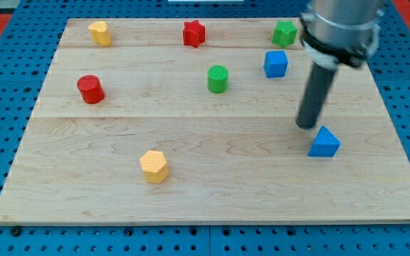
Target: Move your arm towards bottom right corner of the board
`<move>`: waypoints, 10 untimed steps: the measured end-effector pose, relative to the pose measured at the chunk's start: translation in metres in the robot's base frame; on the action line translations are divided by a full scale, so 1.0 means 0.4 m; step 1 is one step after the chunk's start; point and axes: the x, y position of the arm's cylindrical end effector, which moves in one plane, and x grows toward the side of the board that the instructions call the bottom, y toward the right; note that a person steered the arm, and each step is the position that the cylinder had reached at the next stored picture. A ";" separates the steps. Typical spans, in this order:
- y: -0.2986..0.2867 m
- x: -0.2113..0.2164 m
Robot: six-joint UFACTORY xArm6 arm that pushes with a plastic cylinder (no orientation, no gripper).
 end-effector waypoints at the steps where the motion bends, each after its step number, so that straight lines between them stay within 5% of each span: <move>1: 0.182 0.050; 3: 0.179 0.169; 4: 0.014 0.002; 5: -0.073 -0.001; 7: 0.226 0.031; 8: 0.263 0.140; 10: 0.218 0.147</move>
